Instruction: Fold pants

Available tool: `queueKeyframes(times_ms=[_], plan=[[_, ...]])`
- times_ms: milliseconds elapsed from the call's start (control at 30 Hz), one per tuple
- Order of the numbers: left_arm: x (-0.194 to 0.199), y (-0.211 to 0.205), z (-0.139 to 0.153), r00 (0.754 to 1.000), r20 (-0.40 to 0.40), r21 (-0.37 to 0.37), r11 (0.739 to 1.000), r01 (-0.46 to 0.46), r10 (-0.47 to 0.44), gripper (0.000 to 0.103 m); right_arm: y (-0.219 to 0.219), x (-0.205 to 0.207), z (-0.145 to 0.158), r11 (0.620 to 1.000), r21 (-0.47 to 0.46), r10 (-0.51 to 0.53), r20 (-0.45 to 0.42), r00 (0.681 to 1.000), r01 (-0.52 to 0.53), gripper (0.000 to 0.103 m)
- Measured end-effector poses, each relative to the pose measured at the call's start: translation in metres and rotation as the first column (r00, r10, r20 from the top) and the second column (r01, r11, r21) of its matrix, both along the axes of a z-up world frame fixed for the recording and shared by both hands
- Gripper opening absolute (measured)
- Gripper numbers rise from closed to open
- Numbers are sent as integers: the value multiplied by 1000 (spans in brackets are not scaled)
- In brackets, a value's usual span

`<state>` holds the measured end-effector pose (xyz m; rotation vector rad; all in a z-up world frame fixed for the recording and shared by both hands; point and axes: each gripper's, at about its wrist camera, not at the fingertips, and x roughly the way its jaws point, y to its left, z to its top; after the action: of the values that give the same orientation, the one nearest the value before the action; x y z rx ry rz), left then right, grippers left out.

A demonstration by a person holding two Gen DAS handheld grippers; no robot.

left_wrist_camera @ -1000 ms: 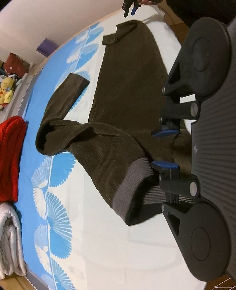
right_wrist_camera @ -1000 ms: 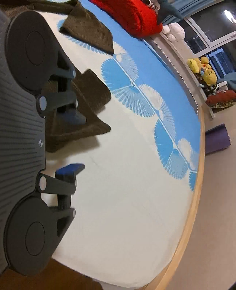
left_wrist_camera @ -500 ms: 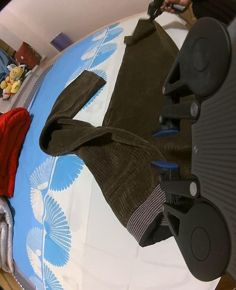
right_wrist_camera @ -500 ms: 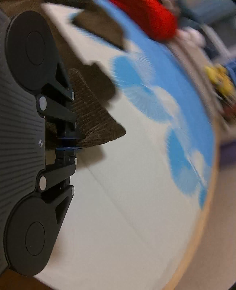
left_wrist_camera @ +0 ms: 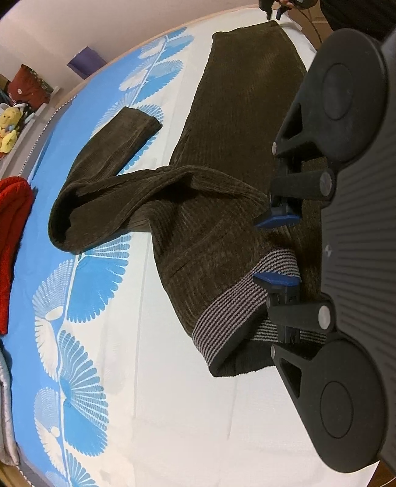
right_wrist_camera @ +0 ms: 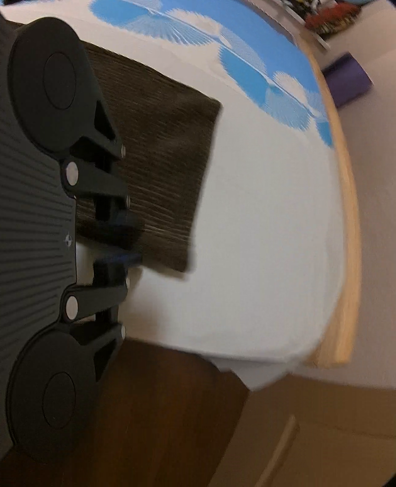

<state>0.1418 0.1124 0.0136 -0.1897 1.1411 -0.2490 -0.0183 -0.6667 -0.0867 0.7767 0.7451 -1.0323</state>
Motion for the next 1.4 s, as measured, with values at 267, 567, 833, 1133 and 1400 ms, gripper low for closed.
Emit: queueKeyframes(times_ms=[267,567,833,1133,1400], plan=[[0,-30,-3,993,68,42,995,96,-98,68,34,28,31,967,-193,173,27,985,-164,37],[-1,-76,-36,951,74,323,909,263,-301,70,90,86,47,870,-212,467,67,882,-445,40],[21,-68,-42,950,116,467,860,206,-291,0,178,152,42,618,-177,775,-22,631,-766,41],[49,-30,-7,950,251,192,972,137,-183,19,228,188,38,471,-156,870,-77,487,-868,41],[29,-101,-60,844,-19,444,752,487,-535,51,233,193,36,467,-148,872,-84,482,-872,41]])
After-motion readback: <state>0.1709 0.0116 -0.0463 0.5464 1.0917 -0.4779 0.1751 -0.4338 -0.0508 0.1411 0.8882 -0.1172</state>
